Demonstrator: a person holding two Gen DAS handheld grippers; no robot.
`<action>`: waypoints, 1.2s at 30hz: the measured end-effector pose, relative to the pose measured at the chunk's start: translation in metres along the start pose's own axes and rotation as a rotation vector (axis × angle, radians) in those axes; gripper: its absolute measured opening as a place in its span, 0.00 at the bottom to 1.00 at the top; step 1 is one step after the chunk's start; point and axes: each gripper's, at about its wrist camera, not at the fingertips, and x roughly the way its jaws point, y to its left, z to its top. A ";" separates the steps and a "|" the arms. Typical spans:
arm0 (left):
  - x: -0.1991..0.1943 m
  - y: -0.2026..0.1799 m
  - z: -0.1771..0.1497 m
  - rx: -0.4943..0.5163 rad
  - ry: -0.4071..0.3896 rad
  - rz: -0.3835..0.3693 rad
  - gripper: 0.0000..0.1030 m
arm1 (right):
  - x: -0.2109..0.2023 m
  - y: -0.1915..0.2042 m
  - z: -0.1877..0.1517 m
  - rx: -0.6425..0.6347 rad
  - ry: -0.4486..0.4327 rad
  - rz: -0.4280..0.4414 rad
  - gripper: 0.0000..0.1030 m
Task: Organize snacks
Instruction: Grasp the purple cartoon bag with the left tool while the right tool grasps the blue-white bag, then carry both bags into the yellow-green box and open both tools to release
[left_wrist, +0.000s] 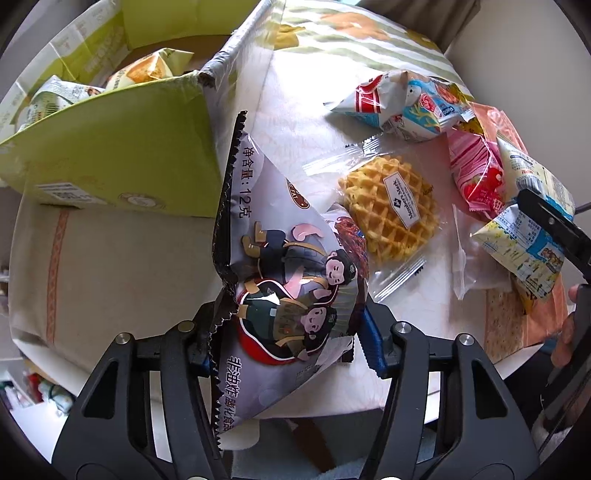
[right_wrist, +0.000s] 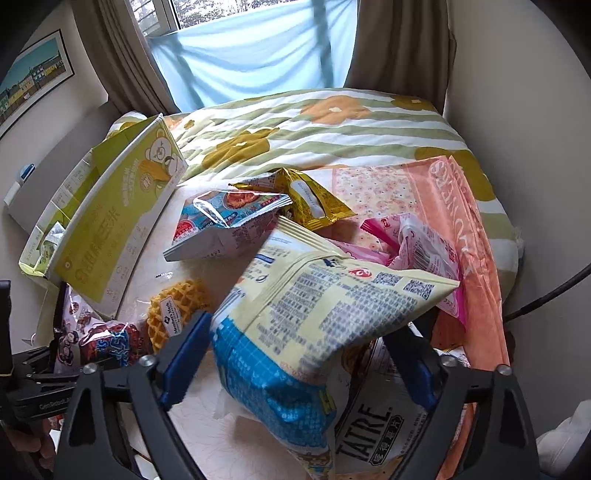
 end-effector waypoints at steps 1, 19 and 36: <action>-0.003 0.003 -0.003 0.001 -0.001 0.002 0.54 | 0.001 0.000 0.000 -0.002 0.004 0.001 0.81; -0.058 -0.008 -0.014 0.007 -0.098 0.023 0.54 | -0.040 0.010 -0.005 -0.010 -0.058 0.060 0.51; -0.182 0.025 0.054 -0.052 -0.397 0.027 0.54 | -0.103 0.069 0.070 -0.162 -0.207 0.231 0.51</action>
